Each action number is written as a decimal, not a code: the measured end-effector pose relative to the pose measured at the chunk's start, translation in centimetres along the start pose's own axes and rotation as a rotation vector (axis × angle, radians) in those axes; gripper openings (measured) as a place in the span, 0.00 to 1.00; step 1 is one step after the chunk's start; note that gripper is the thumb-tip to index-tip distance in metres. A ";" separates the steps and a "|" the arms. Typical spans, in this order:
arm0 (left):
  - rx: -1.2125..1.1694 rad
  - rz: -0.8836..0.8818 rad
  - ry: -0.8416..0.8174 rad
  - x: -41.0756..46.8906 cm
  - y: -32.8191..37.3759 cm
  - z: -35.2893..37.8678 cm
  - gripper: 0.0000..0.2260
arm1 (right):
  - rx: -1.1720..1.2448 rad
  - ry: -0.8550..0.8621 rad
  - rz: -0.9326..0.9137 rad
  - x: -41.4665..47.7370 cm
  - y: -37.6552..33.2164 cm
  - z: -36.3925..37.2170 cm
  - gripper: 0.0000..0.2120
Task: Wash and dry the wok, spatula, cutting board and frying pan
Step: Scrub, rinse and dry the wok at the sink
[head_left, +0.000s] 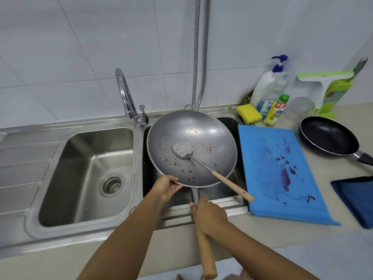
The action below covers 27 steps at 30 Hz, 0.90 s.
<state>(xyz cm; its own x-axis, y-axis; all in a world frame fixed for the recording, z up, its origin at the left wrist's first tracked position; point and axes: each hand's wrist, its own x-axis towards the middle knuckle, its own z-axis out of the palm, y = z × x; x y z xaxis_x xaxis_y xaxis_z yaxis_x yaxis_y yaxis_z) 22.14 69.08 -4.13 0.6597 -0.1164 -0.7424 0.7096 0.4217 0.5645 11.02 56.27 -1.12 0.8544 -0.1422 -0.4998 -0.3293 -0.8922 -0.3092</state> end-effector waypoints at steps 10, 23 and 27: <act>-0.015 0.029 0.034 0.5 -1.5 0.3 0.18 | -0.139 0.367 -0.163 2.6 1.9 -4.1 0.17; -0.071 0.061 0.057 0.2 -1.5 0.4 0.19 | -0.265 0.181 -0.012 6.5 6.5 -5.7 0.31; -0.055 0.045 0.053 0.2 -2.0 0.5 0.19 | -0.147 0.269 -0.002 5.2 7.3 -6.6 0.30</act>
<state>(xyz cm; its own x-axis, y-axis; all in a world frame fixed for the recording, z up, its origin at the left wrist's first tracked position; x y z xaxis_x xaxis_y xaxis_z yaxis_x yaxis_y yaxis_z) 20.97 67.75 -5.23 0.6757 -0.0490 -0.7356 0.6637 0.4747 0.5781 15.67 46.17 -0.61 0.9372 -0.2318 -0.2607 -0.2830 -0.9422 -0.1795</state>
